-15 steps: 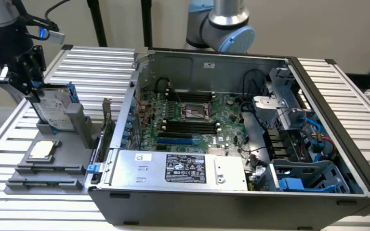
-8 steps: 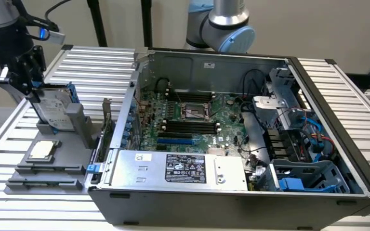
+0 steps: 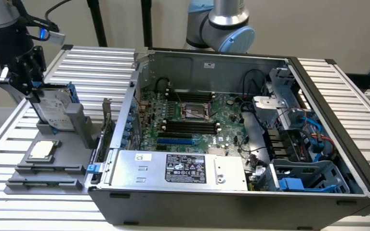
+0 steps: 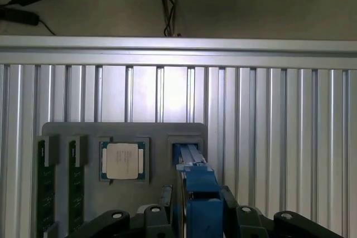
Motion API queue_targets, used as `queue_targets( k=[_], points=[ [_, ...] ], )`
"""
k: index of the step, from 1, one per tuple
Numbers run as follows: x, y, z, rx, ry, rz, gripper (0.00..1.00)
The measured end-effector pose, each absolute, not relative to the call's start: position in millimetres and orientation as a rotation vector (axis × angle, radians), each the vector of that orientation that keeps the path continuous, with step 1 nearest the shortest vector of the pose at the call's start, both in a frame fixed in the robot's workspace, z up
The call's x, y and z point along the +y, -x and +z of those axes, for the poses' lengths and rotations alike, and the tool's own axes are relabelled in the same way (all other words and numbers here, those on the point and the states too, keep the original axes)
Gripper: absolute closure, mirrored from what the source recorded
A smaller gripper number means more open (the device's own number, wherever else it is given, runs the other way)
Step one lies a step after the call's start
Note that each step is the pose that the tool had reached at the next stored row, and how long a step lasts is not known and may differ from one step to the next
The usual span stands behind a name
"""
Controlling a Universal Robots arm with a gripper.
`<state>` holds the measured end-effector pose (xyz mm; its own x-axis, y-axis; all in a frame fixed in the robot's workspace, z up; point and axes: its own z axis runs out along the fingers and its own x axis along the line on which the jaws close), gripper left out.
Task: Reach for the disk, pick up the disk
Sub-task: 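Pick up the disk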
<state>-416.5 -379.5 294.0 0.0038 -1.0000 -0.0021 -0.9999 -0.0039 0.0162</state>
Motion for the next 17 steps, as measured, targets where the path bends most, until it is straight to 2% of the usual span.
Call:
queue_targets(
  k=[3, 5, 7, 17],
  points=[
    [-379.5, 416.5, 293.9, -2.21, -2.219, -0.02, 0.55],
    [-379.5, 416.5, 293.8, -2.21, -2.219, -0.02, 0.64],
    [-379.5, 416.5, 293.8, -2.21, -2.219, -0.02, 0.67],
    [-379.9, 416.5, 293.6, -2.213, -2.217, -0.02, 0.67]
  ],
)
